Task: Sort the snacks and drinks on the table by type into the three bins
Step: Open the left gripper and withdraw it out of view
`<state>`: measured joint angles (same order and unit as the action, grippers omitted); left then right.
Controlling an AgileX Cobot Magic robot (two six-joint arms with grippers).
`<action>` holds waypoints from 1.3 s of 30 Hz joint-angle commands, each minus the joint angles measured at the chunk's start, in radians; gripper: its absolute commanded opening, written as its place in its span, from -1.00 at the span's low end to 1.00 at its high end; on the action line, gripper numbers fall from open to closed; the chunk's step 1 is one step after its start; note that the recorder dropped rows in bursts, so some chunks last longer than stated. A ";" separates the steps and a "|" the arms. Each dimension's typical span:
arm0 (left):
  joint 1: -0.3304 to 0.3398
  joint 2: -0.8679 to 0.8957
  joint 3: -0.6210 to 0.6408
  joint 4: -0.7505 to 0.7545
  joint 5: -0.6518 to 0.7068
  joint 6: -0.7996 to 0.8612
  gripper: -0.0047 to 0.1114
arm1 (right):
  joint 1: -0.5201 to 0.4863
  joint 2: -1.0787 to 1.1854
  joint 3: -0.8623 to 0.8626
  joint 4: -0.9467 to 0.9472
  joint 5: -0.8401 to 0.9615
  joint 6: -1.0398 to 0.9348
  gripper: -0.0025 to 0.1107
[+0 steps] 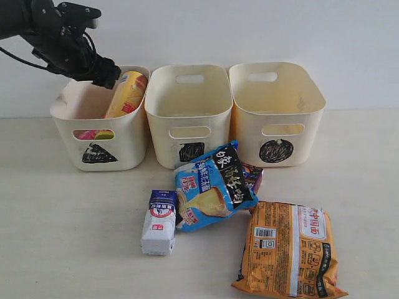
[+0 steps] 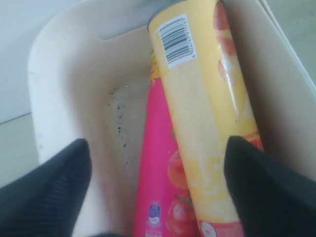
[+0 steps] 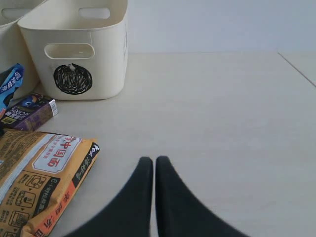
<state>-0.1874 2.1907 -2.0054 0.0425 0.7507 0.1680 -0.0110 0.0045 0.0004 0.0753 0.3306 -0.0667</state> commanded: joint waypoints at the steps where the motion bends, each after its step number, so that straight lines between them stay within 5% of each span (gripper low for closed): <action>1: 0.003 -0.062 -0.010 0.026 0.092 0.005 -0.34 | -0.008 -0.005 0.000 -0.005 -0.008 0.001 -0.96; 5: 0.003 -0.096 -0.010 0.037 0.176 0.012 -0.84 | -0.008 -0.005 0.000 -0.005 -0.008 0.001 -0.96; 13: 0.003 -0.158 0.025 0.037 0.272 0.012 -0.84 | -0.008 -0.005 0.000 -0.005 -0.008 0.001 -0.96; 39: 0.003 -0.720 0.736 0.017 0.122 -0.047 -0.84 | -0.008 -0.005 0.000 -0.005 -0.010 0.001 -0.96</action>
<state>-0.1874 1.5347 -1.3247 0.0755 0.8805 0.1400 -0.0110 0.0045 0.0004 0.0753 0.3306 -0.0667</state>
